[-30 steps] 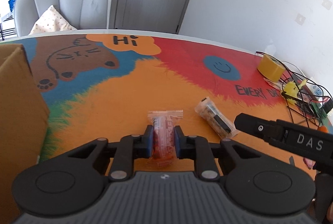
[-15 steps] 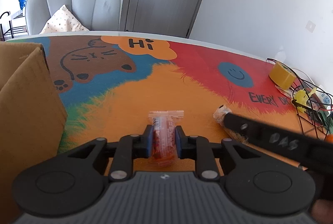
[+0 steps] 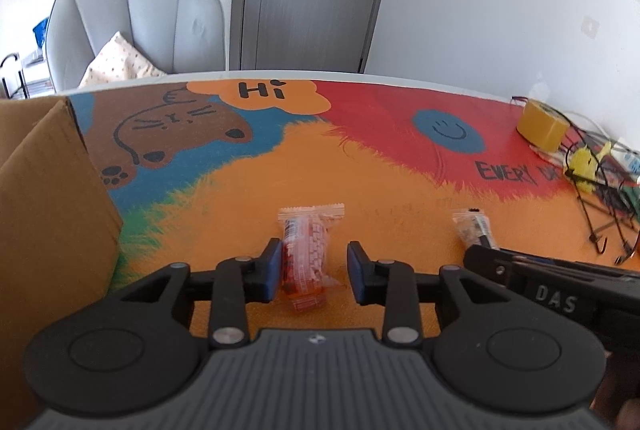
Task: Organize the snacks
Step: 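Carry both packs over the box and open both grippers to release them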
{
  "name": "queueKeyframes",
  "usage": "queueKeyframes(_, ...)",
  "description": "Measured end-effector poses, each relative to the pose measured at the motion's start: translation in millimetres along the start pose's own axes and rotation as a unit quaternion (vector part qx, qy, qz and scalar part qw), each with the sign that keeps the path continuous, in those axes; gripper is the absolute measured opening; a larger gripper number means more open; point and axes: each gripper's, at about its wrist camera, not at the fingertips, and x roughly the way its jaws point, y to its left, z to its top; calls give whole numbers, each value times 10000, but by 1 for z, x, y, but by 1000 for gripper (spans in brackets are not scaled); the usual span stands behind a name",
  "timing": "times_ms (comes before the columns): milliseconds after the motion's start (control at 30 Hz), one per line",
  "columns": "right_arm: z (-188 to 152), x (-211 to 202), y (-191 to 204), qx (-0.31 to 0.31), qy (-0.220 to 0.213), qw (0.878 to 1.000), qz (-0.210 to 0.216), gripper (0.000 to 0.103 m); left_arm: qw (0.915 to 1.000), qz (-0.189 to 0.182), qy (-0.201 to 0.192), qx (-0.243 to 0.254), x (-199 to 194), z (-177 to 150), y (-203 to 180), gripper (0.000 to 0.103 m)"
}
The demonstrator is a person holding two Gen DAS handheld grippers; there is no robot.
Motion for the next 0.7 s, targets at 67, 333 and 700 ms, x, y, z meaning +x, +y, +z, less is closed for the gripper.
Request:
queueKeyframes(67, -3, -4, -2, 81, -5, 10000, -10, 21, 9999, 19, 6, 142, -1, -1, -2, 27)
queueKeyframes(333, -7, -24, 3, 354, -119, 9992, 133, 21, 9994, -321, 160, -18, -20, -2, 5, 18)
queueKeyframes(700, -10, -57, 17, 348, -405, 9981, 297, 21, 9986, -514, -103, 8, -62, -2, 13, 16)
